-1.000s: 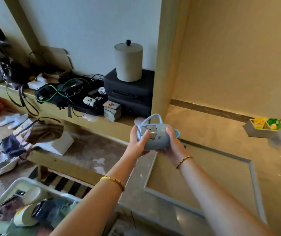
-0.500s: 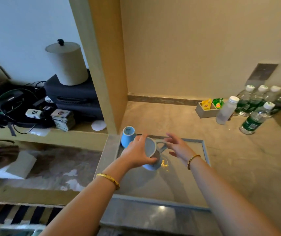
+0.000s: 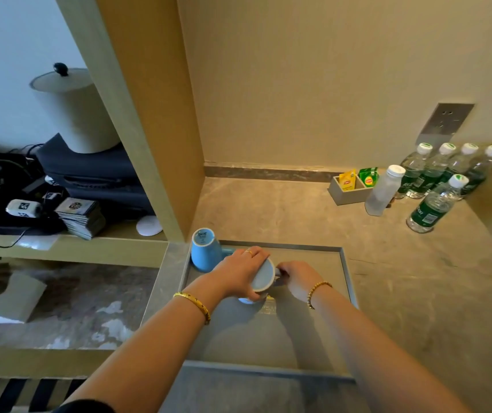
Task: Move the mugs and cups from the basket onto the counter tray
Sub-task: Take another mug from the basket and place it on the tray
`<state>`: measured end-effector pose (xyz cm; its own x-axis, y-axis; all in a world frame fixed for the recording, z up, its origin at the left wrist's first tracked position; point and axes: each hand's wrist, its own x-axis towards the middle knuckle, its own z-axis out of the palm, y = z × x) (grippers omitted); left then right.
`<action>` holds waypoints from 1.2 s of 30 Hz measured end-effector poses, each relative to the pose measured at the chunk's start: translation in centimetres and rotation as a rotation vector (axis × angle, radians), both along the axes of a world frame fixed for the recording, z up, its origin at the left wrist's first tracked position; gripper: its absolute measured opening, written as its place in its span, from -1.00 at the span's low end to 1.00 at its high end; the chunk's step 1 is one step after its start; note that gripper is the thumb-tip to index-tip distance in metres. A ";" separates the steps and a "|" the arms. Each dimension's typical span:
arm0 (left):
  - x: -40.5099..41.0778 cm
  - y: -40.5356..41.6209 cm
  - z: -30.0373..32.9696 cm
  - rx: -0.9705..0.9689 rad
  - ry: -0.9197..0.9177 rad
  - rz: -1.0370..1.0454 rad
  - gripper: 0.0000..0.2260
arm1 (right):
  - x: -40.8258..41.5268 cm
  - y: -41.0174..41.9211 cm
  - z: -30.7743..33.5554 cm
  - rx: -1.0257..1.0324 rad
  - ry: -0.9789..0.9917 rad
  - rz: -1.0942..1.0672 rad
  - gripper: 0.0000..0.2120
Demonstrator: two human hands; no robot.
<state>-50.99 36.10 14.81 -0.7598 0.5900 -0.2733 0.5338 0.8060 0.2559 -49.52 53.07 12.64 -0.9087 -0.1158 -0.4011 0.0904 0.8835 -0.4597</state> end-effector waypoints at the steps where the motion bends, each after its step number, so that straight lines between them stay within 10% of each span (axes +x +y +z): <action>1: -0.4 0.2 -0.1 -0.001 -0.001 -0.006 -0.15 | -0.2 0.3 -0.2 -0.008 0.008 -0.012 -0.86; 36: -7.1 0.4 0.2 -0.211 0.088 -0.053 -0.19 | -5.7 1.0 -1.7 -0.315 0.030 -0.144 -0.79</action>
<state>-58.08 36.46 15.00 -0.7556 0.5668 -0.3283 0.5898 0.8068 0.0354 -55.24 54.07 10.97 -0.9356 -0.0997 -0.3386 0.1856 0.6768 -0.7123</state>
